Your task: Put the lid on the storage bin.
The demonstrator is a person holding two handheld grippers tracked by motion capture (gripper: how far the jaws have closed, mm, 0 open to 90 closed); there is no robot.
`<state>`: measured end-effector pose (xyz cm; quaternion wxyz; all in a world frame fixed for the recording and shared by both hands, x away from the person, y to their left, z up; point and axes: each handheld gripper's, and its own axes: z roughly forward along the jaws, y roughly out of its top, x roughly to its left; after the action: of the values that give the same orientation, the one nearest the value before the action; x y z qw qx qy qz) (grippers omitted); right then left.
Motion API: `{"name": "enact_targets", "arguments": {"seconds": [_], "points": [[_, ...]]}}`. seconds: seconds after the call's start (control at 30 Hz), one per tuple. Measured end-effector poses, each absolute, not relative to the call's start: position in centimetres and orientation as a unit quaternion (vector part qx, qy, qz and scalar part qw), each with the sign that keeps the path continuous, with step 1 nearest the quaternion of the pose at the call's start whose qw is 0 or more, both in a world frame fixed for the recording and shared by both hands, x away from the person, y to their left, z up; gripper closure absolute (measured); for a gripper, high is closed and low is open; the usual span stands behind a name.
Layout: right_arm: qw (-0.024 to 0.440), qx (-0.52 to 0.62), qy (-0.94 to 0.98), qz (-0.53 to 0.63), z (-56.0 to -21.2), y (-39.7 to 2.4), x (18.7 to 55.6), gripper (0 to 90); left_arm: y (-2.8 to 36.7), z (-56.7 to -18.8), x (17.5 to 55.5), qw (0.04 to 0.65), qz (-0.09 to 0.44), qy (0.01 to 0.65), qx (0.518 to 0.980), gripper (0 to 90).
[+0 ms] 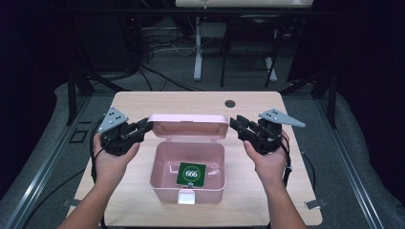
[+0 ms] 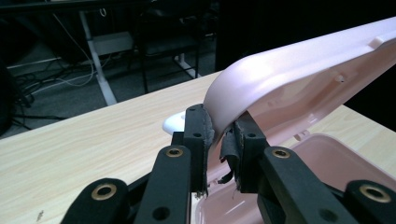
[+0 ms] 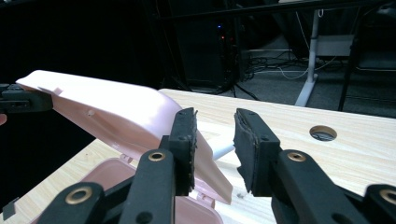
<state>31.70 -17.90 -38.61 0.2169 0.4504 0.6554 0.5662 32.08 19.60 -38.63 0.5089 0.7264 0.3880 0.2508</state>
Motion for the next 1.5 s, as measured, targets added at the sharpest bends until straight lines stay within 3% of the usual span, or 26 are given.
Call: {"name": "enact_targets", "arguments": {"seconds": [1.5], "points": [[0.218, 0.455, 0.649, 0.569, -38.8, -18.2, 31.8, 61.8, 20.4, -39.3, 29.2, 0.516, 0.23, 0.367, 0.739, 72.4]]}}
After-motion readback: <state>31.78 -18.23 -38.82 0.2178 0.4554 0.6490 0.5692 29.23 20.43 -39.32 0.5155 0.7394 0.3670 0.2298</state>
